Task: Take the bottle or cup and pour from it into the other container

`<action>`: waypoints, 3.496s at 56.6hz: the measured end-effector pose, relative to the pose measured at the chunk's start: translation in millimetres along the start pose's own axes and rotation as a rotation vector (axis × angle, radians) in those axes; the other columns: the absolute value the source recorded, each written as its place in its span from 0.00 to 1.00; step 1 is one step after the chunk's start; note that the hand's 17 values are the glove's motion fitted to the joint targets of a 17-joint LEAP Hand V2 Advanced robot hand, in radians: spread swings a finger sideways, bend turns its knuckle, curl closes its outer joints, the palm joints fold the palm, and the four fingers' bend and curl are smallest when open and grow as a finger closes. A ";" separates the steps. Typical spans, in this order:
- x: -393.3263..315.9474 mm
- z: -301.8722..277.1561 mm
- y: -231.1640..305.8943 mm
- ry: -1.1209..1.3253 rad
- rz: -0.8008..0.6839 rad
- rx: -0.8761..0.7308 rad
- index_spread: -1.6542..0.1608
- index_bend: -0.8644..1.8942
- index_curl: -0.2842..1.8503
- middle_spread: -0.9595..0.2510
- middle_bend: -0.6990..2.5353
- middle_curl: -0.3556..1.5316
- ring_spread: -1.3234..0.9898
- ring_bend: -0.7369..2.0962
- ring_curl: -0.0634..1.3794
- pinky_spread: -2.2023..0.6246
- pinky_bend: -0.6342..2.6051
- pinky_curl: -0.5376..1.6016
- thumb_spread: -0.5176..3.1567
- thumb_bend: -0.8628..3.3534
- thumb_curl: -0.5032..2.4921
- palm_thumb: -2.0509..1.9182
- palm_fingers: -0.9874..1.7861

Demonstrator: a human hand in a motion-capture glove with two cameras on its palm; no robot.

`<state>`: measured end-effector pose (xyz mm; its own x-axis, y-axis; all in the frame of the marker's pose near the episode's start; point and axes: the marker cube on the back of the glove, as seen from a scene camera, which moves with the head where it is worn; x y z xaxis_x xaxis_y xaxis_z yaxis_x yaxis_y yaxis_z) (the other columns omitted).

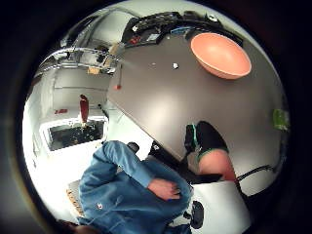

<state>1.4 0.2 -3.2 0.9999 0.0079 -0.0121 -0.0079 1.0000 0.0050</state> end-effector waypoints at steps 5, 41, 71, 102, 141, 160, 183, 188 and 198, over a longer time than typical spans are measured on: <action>-2.5 -5.1 -0.1 0.019 0.009 0.018 0.74 0.36 0.16 0.80 0.26 0.21 0.61 0.36 0.09 0.84 0.34 0.32 0.29 0.28 0.23 0.67 0.35; 11.8 -4.3 34.6 0.052 0.058 0.050 0.68 0.37 0.22 0.81 0.27 0.27 0.63 0.38 0.17 0.87 0.34 0.38 0.40 0.22 0.30 0.71 0.33; 90.9 0.9 95.2 0.140 0.144 0.265 0.69 0.37 0.23 0.83 0.27 0.30 0.63 0.38 0.20 0.87 0.33 0.40 0.41 0.20 0.32 0.72 0.35; 200.1 18.2 155.8 -0.079 0.270 0.670 0.72 0.36 0.24 0.83 0.29 0.35 0.62 0.38 0.22 0.87 0.31 0.40 0.40 0.20 0.33 0.71 0.38; 283.5 70.1 112.6 -0.659 0.338 0.958 0.79 0.35 0.21 0.89 0.28 0.36 0.60 0.46 0.27 0.86 0.36 0.42 0.39 0.20 0.32 0.70 0.42; 277.9 98.8 53.0 -0.874 0.329 0.914 0.79 0.35 0.20 0.92 0.28 0.36 0.63 0.47 0.27 0.87 0.37 0.43 0.39 0.20 0.31 0.68 0.41; 257.8 108.4 -7.6 -1.084 0.320 0.975 0.78 0.34 0.19 0.92 0.28 0.36 0.64 0.50 0.27 0.87 0.41 0.43 0.38 0.20 0.30 0.68 0.42; 255.6 108.4 -13.9 -1.105 0.358 1.041 0.78 0.33 0.18 0.91 0.31 0.38 0.63 0.52 0.27 0.87 0.41 0.43 0.37 0.20 0.30 0.70 0.48; 252.1 107.6 -25.1 -1.168 0.394 1.095 0.83 0.37 0.20 0.84 0.36 0.41 0.57 0.52 0.28 0.81 0.38 0.41 0.35 0.22 0.32 0.77 0.64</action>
<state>255.1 -23.5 101.2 0.4103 -0.2698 0.8711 -0.7430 0.4549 0.4909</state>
